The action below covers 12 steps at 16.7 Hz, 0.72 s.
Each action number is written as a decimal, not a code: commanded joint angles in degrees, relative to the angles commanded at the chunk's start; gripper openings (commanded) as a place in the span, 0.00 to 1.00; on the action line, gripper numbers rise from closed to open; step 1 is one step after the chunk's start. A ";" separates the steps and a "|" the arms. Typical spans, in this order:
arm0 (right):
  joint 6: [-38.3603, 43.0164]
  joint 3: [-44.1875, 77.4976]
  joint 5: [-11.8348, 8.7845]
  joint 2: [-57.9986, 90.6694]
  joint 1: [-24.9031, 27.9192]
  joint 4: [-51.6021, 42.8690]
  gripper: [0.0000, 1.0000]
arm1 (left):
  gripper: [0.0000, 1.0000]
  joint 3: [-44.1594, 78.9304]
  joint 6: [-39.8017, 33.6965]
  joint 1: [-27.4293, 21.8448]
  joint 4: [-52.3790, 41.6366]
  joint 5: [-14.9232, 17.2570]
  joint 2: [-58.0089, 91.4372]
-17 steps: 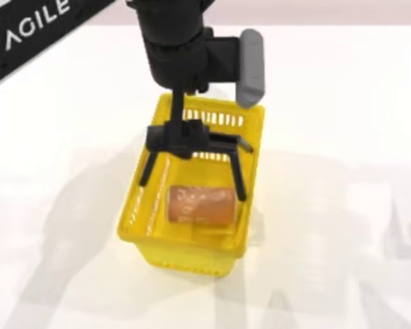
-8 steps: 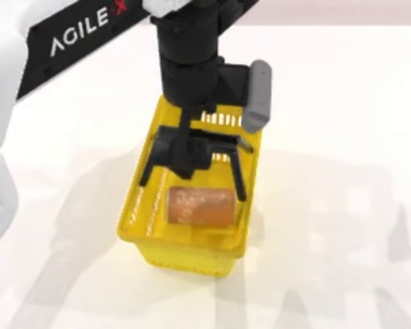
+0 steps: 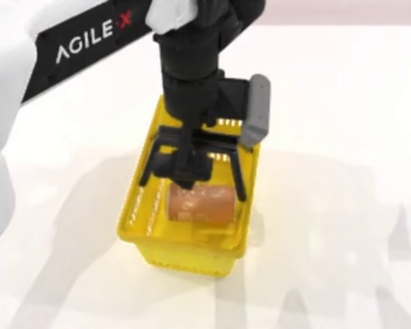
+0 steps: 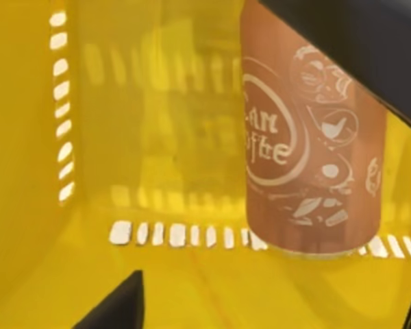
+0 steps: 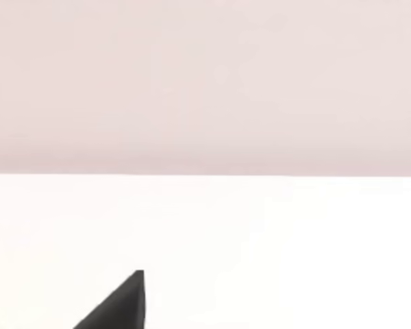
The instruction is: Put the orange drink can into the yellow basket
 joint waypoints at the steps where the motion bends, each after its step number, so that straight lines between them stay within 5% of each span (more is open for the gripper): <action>1: 0.00 0.00 0.00 0.00 0.00 0.00 1.00 | 1.00 0.00 0.00 0.00 0.00 0.00 0.00; 12: 0.00 0.00 0.00 0.00 0.00 0.00 1.00 | 0.17 0.00 0.00 0.00 0.00 0.00 0.00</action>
